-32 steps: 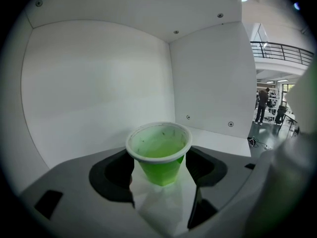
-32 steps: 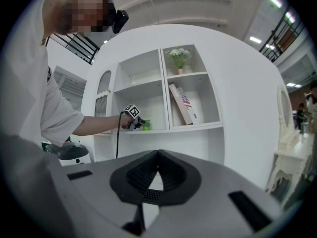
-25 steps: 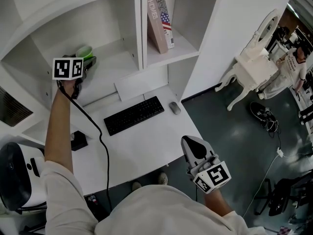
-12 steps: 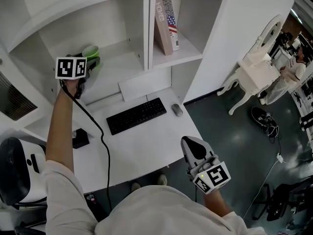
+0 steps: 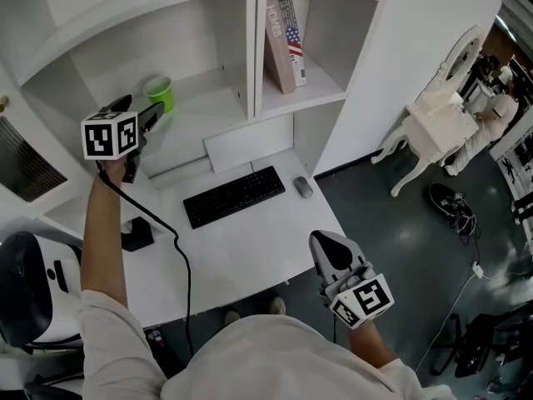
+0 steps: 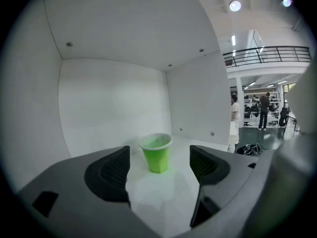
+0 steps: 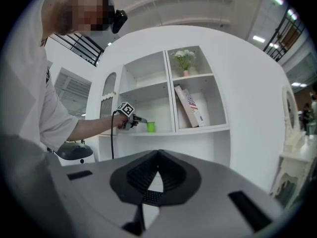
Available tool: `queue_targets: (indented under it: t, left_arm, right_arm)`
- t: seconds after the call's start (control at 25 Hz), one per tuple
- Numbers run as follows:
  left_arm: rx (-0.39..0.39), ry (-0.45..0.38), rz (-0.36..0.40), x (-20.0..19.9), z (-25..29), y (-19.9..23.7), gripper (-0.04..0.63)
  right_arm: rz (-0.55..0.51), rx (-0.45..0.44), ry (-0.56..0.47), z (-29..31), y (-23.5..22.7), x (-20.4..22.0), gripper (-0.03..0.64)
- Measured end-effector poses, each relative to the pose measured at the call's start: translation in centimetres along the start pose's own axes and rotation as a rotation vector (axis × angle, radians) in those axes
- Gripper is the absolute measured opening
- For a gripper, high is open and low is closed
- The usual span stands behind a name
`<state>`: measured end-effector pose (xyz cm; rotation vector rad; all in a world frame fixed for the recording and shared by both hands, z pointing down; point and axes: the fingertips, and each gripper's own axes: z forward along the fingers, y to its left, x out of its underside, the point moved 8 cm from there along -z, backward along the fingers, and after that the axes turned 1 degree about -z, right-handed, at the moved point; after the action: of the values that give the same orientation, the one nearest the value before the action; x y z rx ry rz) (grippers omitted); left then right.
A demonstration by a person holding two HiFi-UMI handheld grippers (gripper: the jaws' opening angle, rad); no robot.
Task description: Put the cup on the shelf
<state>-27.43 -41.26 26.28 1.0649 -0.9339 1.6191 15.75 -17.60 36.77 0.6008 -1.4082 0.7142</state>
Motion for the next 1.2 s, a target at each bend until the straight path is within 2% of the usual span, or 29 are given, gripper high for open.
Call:
queue_targets:
  t: [0.2, 0.48, 0.56, 0.96, 1.2]
  left_arm:
    - [0.054, -0.068, 0.049, -0.6, -4.1, -2.7, 0.376]
    - [0.105, -0.152, 0.087, 0.1, -9.8, -6.0, 0.314]
    - [0.114, -0.168, 0.082, 0.9, -11.3, -6.8, 0.283]
    - [0.107, -0.215, 0.024, 6.6, -17.5, -10.1, 0.225]
    - [0.097, -0.197, 0.012, 9.9, -19.9, -11.5, 0.150]
  right_arm:
    - [-0.008, -0.018, -0.006, 0.3, 0.6, -0.3, 0.005]
    - [-0.019, -0.048, -0.014, 1.1, 1.4, -0.8, 0.005]
    - [-0.021, -0.057, -0.016, 1.4, 1.6, -0.8, 0.005]
    - [-0.039, -0.107, -0.025, 3.1, 2.8, -1.5, 0.005]
    - [-0.050, -0.136, -0.025, 4.0, 3.6, -1.8, 0.005]
